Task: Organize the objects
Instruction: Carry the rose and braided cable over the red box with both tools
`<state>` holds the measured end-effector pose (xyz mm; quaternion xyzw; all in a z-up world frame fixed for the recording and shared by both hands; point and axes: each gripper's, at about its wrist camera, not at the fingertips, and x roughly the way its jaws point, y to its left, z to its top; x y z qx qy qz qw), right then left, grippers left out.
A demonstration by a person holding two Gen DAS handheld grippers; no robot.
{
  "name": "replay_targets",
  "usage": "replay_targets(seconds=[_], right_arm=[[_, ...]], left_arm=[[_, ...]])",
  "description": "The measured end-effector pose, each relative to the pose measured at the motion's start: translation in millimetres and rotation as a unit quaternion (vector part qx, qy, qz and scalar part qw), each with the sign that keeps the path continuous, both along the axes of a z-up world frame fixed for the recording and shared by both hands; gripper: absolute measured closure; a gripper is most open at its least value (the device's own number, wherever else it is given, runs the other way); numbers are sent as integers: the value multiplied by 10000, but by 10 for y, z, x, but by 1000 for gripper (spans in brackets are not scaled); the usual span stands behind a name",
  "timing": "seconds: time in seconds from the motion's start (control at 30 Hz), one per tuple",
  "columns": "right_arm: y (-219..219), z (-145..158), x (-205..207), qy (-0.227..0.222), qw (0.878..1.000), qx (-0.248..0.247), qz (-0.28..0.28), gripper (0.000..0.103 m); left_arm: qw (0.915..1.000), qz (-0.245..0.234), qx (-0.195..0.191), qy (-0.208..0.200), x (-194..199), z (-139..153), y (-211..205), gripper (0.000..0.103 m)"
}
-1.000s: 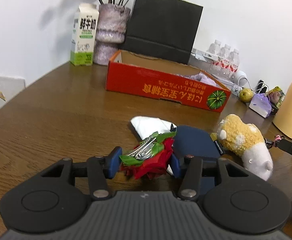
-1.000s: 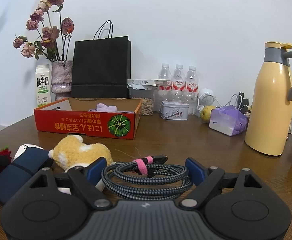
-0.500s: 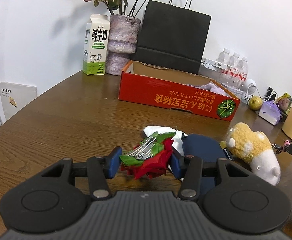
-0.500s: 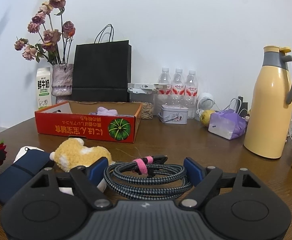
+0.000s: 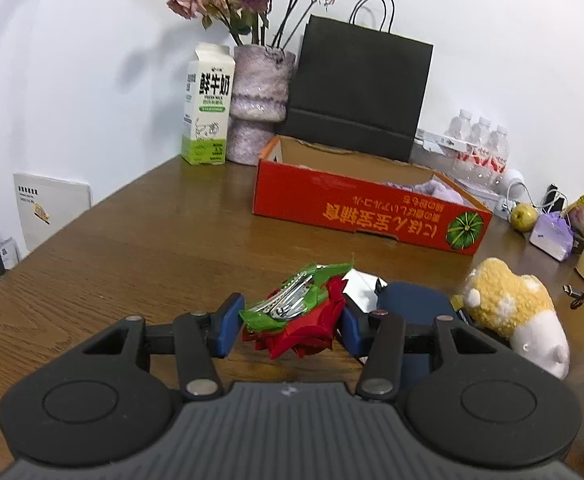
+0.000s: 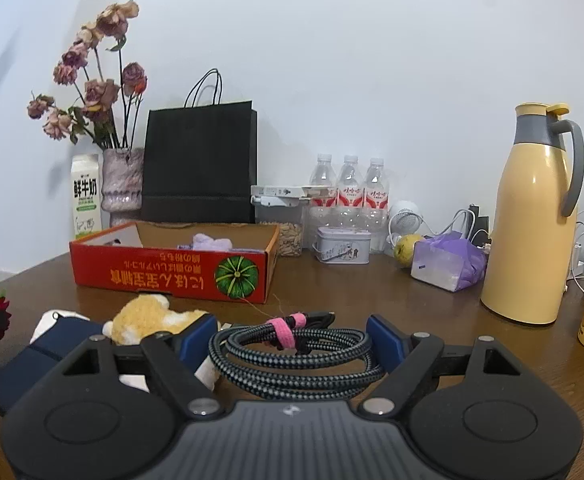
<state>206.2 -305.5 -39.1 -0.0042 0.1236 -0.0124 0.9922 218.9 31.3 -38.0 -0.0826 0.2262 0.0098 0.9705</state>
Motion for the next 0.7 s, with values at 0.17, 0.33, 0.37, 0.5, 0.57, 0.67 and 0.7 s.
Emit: replay_targets(seconds=[0.17,0.33,0.37,0.5,0.57,0.67,0.7], right_arm=[[11,80,20,-121,9999,81,92,22],[74,180,76,-217,9995,117,220,22],[86,198,89,-232,9994,125,244,22],[156,276,154,-295,9989,165,337,22],[193,310,186,-317,9986,177,392,22],[246,365,244,-354,9981,212,456,22],[263,381,259,-369,9979,226,472,22]], left_arm=[[10000,-12,8,-69,-12,92,-57,52],[9997,-157,71,-197,15,227,-170,52],[9996,-183,75,-224,27,259,-191,52],[9988,-277,90,-382,84,401,-263,52],[9985,-296,131,-435,123,461,-298,52],[9980,-365,147,-498,194,534,-347,52],[9977,-397,149,-521,216,552,-361,52]])
